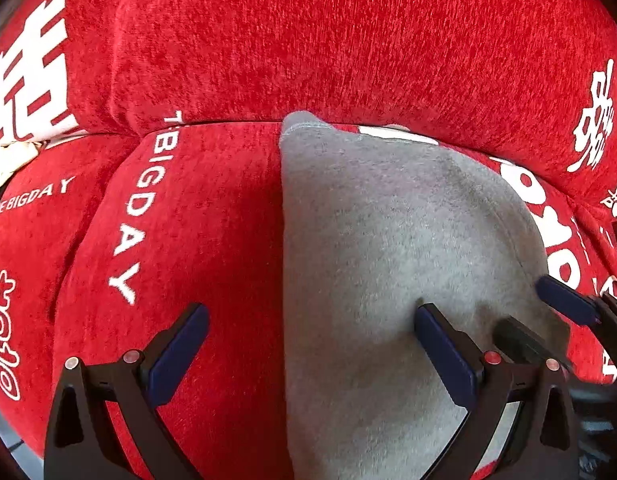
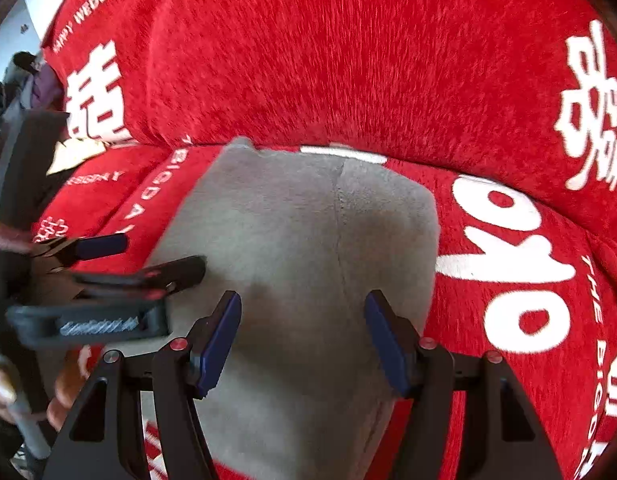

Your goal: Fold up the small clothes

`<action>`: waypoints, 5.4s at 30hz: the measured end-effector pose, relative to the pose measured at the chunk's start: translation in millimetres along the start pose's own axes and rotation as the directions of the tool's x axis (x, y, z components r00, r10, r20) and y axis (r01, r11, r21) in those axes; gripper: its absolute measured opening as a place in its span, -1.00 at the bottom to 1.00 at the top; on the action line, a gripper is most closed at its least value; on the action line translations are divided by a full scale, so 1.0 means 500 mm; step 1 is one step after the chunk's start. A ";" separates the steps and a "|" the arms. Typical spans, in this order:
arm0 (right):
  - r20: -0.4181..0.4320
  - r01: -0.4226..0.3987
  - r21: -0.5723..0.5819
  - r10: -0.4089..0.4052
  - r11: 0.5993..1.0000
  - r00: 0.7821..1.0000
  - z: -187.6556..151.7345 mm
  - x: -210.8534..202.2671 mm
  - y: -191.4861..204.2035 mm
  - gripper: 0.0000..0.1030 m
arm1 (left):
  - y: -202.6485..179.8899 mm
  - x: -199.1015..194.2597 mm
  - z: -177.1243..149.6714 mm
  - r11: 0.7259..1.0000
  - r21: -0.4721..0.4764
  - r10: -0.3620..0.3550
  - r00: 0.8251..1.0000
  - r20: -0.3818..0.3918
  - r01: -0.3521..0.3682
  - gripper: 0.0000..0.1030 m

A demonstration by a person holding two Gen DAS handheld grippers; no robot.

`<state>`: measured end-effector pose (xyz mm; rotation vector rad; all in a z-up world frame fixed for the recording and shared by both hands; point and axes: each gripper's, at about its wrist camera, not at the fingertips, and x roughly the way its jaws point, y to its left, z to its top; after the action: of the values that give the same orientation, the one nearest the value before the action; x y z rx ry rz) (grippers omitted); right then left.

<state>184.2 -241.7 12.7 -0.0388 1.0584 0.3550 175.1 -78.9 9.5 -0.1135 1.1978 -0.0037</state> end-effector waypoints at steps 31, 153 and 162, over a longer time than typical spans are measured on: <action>0.016 -0.266 0.430 0.288 0.863 0.958 -0.057 0.004 -0.220 0.61 | 0.060 0.035 0.018 0.932 -0.155 -0.352 0.919 -0.175 0.328 1.00; -0.042 0.053 -0.018 -0.054 0.998 0.998 -0.181 -0.081 0.250 0.63 | 0.178 -0.154 -0.160 0.994 -0.030 -0.106 0.990 -0.095 0.104 1.00; 0.004 0.098 -0.158 -0.098 0.983 0.995 -0.293 -0.124 0.257 0.63 | 0.188 -0.188 -0.233 0.994 0.041 -0.098 0.995 -0.014 0.099 1.00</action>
<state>-5.9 -166.5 10.9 -0.2332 1.0262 0.3493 26.9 10.6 46.5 -0.1358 1.2024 -0.1164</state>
